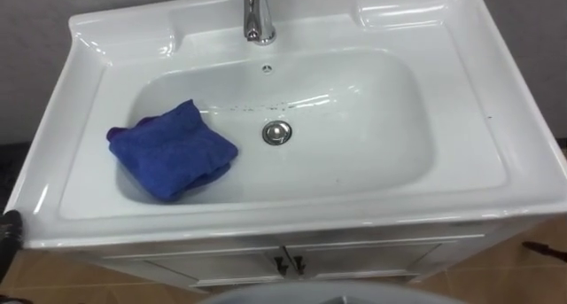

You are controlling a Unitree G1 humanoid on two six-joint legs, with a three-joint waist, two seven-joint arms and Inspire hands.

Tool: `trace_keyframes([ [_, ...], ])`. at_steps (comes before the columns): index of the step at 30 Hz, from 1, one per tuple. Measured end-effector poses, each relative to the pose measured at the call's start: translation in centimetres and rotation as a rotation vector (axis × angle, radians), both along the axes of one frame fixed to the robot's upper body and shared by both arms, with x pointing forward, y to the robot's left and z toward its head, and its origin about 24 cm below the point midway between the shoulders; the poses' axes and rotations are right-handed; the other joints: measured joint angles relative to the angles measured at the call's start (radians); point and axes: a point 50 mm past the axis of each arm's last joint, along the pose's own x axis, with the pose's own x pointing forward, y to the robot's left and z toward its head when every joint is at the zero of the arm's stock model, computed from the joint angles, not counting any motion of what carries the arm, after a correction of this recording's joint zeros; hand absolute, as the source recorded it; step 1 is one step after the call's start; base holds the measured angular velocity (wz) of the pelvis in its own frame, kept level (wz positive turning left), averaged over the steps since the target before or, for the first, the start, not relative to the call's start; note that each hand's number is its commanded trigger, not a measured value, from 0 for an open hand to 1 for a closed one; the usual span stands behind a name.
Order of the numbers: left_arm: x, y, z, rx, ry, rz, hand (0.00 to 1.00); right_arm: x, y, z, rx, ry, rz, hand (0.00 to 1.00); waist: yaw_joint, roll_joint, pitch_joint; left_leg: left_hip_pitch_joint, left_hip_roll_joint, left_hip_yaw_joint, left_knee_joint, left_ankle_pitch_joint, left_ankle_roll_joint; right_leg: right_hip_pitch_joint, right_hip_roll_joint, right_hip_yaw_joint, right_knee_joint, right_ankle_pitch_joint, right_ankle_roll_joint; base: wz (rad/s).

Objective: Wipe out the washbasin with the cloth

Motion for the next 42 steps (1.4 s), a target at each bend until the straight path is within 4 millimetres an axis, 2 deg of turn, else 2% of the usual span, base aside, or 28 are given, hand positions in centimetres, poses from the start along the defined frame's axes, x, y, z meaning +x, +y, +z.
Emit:
trace_keyframes([
  [3,0.2,0.0,0.2,0.006,0.002,0.014,0.00,-0.1,0.4,-0.2,0.010,-0.005,-0.002,0.00,0.000,-0.005,0.0008,-0.007,0.001,0.002,0.001,0.000,0.000,-0.012,0.001,0.005,0.001,-0.002,-0.001,-0.04],
  [9,0.0,0.0,0.0,0.007,0.013,0.023,0.00,-1.1,0.9,-0.3,0.034,0.019,0.026,0.00,-0.002,0.000,0.0037,-0.007,0.001,0.013,0.001,0.000,0.000,-0.012,0.003,0.010,-0.001,-0.001,-0.002,0.00],
  [13,0.2,-0.1,0.1,0.038,0.048,0.019,0.00,-0.6,0.8,-0.3,0.029,0.003,0.073,0.00,-0.026,0.003,0.0062,-0.006,0.002,0.006,0.002,0.000,0.000,-0.004,0.004,0.002,-0.001,0.000,-0.003,0.06],
  [14,0.4,-0.3,0.1,0.048,0.062,0.028,0.00,-0.2,1.0,-0.4,0.031,-0.006,0.083,0.00,-0.039,0.001,0.0082,-0.005,0.003,0.006,0.002,0.000,0.000,0.000,0.003,-0.003,-0.002,0.000,-0.003,0.19],
  [15,1.0,-0.5,0.2,0.065,0.069,0.032,0.00,0.2,1.2,-0.5,0.037,-0.019,0.094,0.00,-0.058,-0.002,0.0155,-0.005,0.003,0.006,0.002,0.000,0.000,0.006,0.002,-0.012,-0.005,0.000,-0.003,0.22],
  [17,2.0,-0.8,0.4,0.085,0.082,0.038,0.00,1.1,1.5,-0.6,0.049,-0.045,0.122,0.00,-0.080,-0.007,0.0240,-0.016,0.003,0.006,0.003,0.000,0.000,0.005,0.001,-0.026,-0.014,0.000,-0.003,0.29],
  [19,3.1,-1.3,0.5,0.112,0.103,0.032,0.00,1.9,1.8,-0.7,0.064,-0.062,0.147,0.00,-0.089,-0.012,0.0277,-0.030,0.003,0.004,0.003,0.000,0.000,-0.006,0.000,-0.032,-0.017,0.000,-0.003,0.19],
  [21,4.1,-1.4,1.3,0.170,0.114,0.040,0.00,2.9,2.2,-0.8,0.077,-0.090,0.167,0.00,-0.087,-0.024,0.0354,-0.035,0.003,0.003,0.003,0.000,0.000,-0.010,0.000,-0.036,-0.018,0.000,-0.002,0.07],
  [22,4.3,-1.4,1.5,0.182,0.110,0.047,0.00,3.1,2.2,-0.8,0.078,-0.096,0.170,0.00,-0.088,-0.027,0.0362,-0.036,0.003,0.003,0.004,0.000,0.000,-0.010,0.000,-0.037,-0.018,0.000,-0.002,0.00],
  [25,4.9,-1.3,2.7,0.232,0.078,0.074,0.00,3.3,2.4,-0.9,0.082,-0.122,0.190,0.00,-0.082,-0.036,0.0367,-0.037,0.003,0.003,0.005,0.000,0.000,-0.007,0.000,-0.040,-0.018,0.002,0.000,0.00],
  [26,5.2,-1.2,3.6,0.257,0.046,0.082,0.00,3.0,2.6,-1.0,0.094,-0.124,0.188,0.00,-0.080,-0.037,0.0327,-0.037,0.003,0.000,0.007,0.000,0.000,-0.007,0.000,-0.039,-0.019,0.002,0.000,0.00],
  [29,5.8,-0.8,5.9,0.321,-0.042,0.132,0.00,2.8,2.8,-1.0,0.101,-0.131,0.189,0.00,-0.082,-0.044,0.0316,-0.034,0.001,-0.006,0.012,0.000,0.000,0.009,-0.001,-0.040,-0.022,0.002,0.000,0.00],
  [34,6.6,0.2,9.3,0.426,-0.141,0.163,0.00,2.1,3.1,-1.1,0.110,-0.122,0.190,0.00,-0.078,-0.030,0.0311,-0.020,0.000,-0.005,0.014,-0.001,0.000,0.023,-0.002,-0.032,-0.024,0.005,0.003,-0.04],
  [38,6.0,1.4,11.2,0.489,-0.196,0.233,0.00,2.0,3.2,-1.2,0.118,-0.121,0.197,0.00,-0.077,-0.009,0.0292,-0.014,-0.001,-0.005,0.014,-0.001,0.000,0.019,-0.002,-0.024,-0.024,0.006,0.004,-0.11],
  [42,5.6,1.8,13.4,0.552,-0.272,0.288,0.00,1.7,3.2,-1.2,0.121,-0.112,0.184,0.00,-0.068,-0.002,0.0273,-0.013,-0.001,-0.005,0.011,-0.001,0.000,0.019,-0.002,-0.026,-0.024,0.007,0.004,0.01],
])
